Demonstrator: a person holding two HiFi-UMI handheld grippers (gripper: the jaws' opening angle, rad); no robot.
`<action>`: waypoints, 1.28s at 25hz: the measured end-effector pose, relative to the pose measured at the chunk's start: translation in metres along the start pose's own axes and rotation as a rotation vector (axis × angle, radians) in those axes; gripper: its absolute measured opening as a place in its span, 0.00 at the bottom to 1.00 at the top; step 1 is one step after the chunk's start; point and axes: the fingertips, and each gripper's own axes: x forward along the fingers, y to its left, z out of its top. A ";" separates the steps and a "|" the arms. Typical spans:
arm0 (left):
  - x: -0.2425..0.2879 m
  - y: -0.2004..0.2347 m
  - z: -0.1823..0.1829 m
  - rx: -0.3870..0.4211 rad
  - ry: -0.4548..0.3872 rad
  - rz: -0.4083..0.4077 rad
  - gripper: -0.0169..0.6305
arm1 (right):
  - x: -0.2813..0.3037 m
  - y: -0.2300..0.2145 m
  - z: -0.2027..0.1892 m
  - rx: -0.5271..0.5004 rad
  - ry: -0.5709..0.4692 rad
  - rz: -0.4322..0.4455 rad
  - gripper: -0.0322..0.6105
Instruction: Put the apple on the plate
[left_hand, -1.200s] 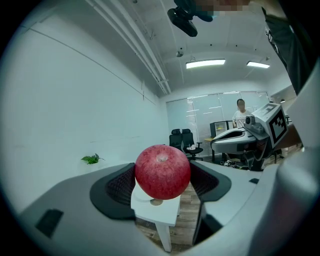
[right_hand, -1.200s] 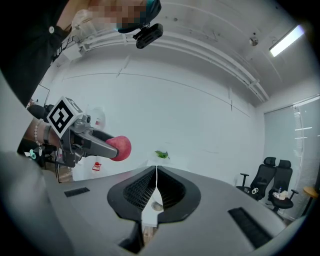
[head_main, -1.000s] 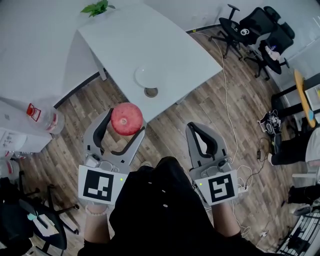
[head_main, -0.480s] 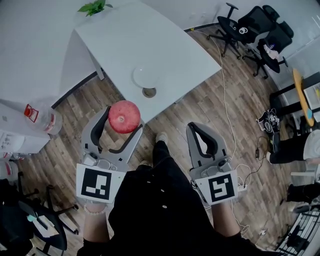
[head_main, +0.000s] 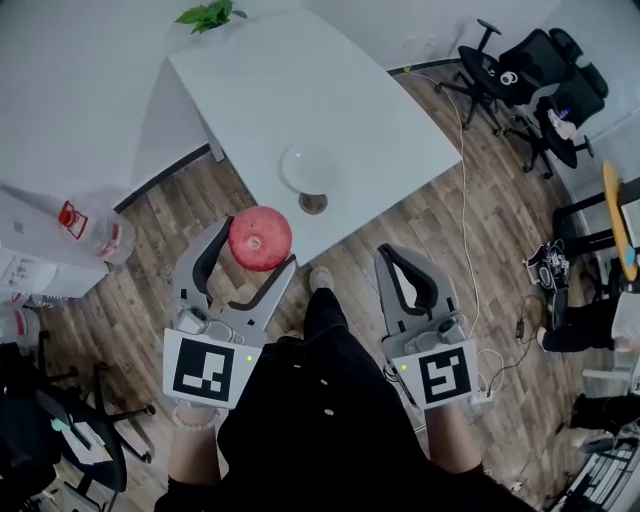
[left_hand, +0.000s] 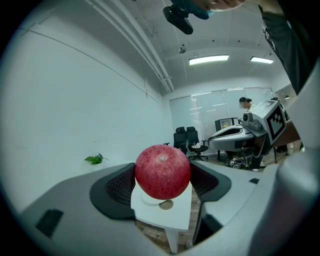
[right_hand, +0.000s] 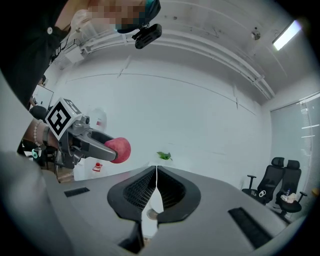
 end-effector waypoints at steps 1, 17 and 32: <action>0.004 0.003 0.000 0.000 0.001 0.003 0.57 | 0.005 -0.002 -0.001 0.001 -0.002 0.005 0.12; 0.088 0.029 -0.012 0.007 0.051 0.006 0.57 | 0.065 -0.051 -0.021 0.020 0.034 0.062 0.12; 0.170 0.031 -0.034 0.048 0.095 -0.011 0.57 | 0.089 -0.106 -0.052 0.052 0.081 0.065 0.12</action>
